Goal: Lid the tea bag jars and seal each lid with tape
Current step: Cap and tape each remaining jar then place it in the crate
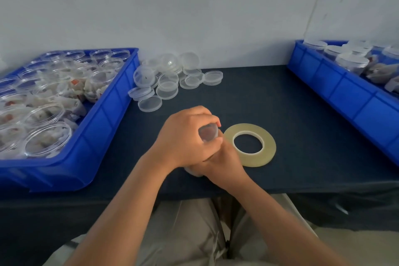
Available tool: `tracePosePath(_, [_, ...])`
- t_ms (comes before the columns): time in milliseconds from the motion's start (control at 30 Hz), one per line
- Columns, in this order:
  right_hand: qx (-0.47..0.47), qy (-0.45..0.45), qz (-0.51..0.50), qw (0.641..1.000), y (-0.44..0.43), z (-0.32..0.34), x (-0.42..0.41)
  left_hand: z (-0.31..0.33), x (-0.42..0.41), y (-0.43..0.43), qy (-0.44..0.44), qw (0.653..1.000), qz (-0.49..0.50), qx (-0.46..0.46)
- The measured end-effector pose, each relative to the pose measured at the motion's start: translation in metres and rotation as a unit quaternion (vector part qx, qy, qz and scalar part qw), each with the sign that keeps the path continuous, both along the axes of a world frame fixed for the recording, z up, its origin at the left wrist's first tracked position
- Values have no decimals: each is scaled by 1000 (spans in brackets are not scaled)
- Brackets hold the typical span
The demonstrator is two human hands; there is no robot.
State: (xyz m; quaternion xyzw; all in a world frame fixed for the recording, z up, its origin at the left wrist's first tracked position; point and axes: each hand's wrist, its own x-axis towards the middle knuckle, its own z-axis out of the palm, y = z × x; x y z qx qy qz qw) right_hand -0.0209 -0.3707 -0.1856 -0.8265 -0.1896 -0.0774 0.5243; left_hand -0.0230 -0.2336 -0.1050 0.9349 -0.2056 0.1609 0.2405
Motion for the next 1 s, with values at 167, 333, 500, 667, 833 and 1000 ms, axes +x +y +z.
tracePosePath(167, [-9,-1,11,1000,2,4,-2,-2,-6,0,12,999,28,-22])
tracePosePath(333, [3,-2,-12,1000,6,7,-10,-18,-18,-19,39,980,184,-58])
tracePosePath(500, [13,27,0,1000,0,3,-6,-20,-14,-13,17,978,150,-147])
tracePosePath(667, [2,29,-8,1000,2,4,-6,-18,-6,4,47,985,78,-143])
tracePosePath(833, [26,82,28,996,1,10,-8,-19,-4,13,51,987,45,-146])
tracePosePath(1000, [-84,52,75,992,-37,15,-12,-17,0,20,54,993,2,-109])
